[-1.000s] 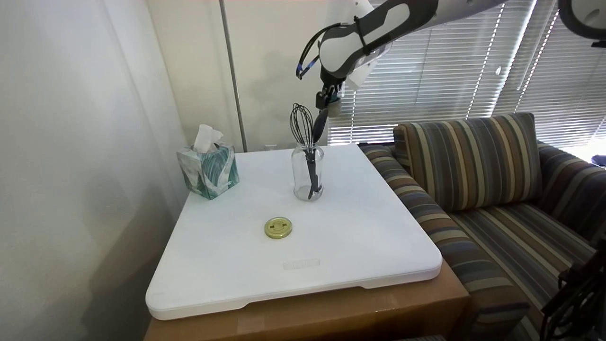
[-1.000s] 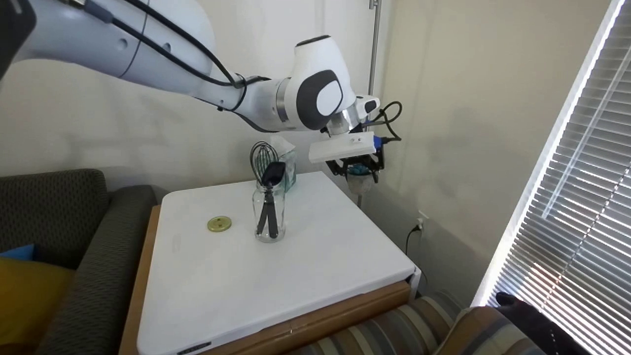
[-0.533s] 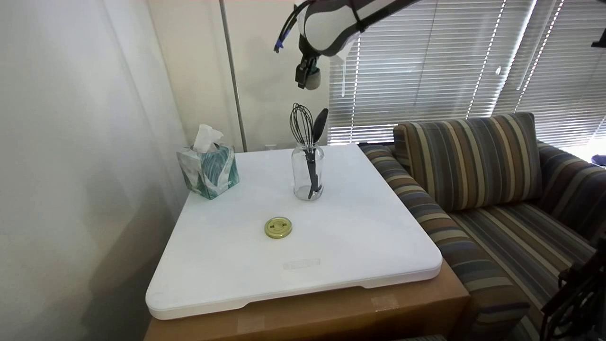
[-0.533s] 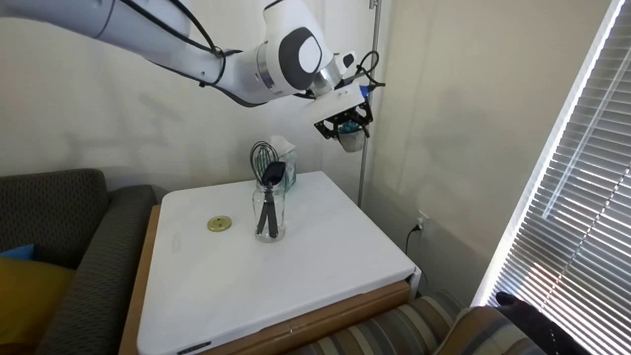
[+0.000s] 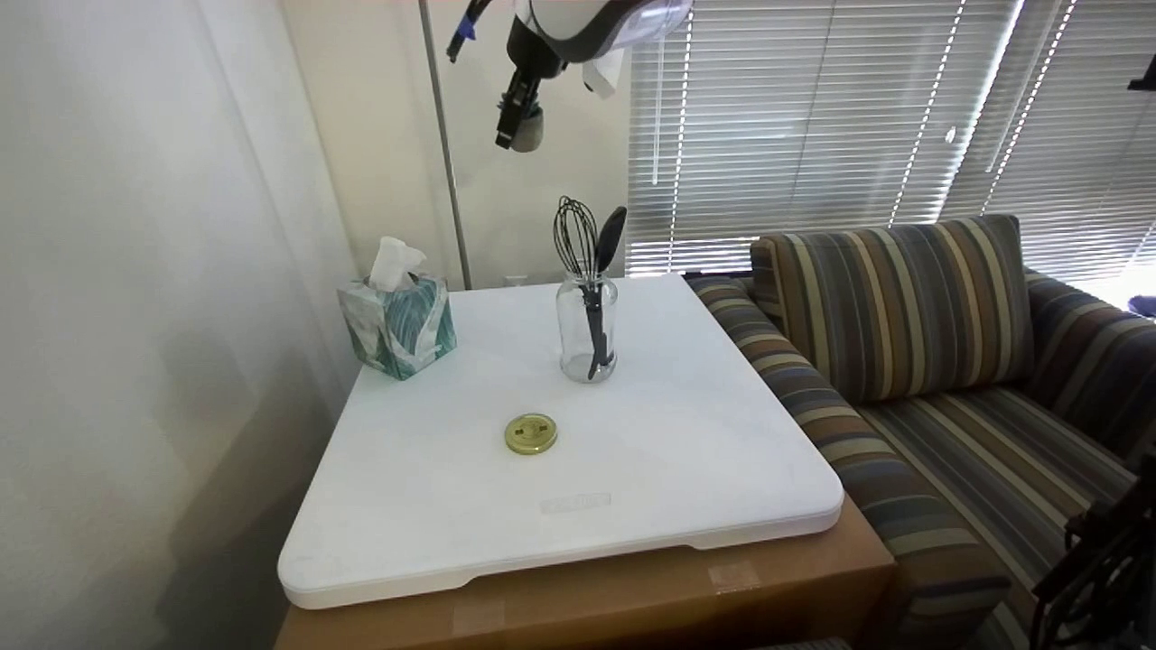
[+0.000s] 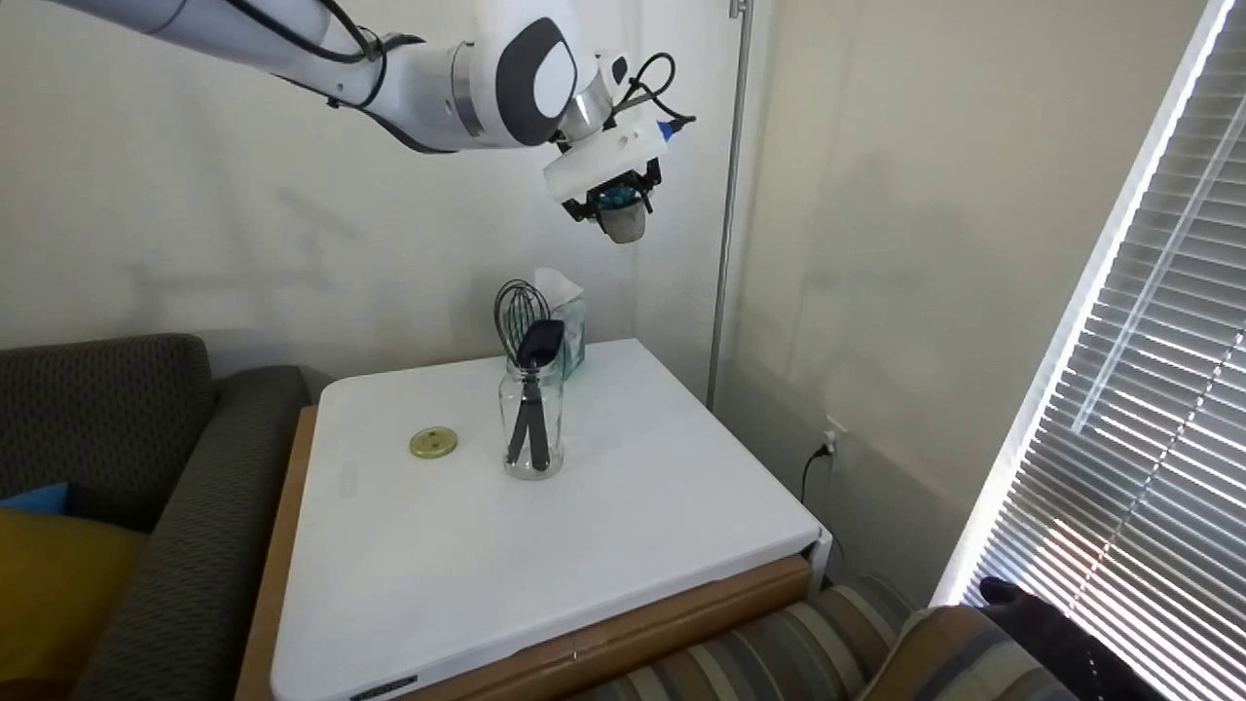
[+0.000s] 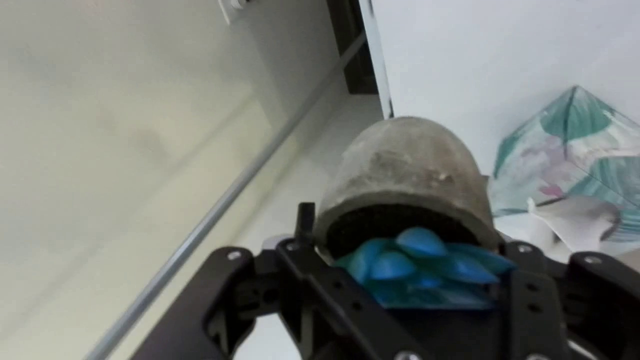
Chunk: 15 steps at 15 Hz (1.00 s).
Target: Move the flowerpot to the front left of side of the table
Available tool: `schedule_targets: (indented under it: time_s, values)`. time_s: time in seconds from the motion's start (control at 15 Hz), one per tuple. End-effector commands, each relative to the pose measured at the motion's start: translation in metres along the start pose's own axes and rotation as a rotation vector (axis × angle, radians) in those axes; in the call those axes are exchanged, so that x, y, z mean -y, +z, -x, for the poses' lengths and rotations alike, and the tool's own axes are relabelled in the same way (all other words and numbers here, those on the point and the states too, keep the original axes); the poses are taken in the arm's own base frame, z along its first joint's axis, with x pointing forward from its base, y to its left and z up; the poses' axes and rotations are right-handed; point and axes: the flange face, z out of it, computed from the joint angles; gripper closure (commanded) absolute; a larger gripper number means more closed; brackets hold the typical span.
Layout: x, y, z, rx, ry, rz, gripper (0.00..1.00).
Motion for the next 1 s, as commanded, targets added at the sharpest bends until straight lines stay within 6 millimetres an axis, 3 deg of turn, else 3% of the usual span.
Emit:
schedule_targets:
  time_s: [0.0,0.33,0.67,0.93]
  values:
    - [0.003,-0.019,-0.015,-0.109,-0.09,-0.146,0.57]
    - [0.023,-0.016,-0.015,-0.218,-0.185,-0.389,0.57]
    - [0.067,-0.003,-0.001,-0.211,-0.316,-0.628,0.57]
    - [0.105,-0.004,0.015,-0.189,-0.437,-0.813,0.57]
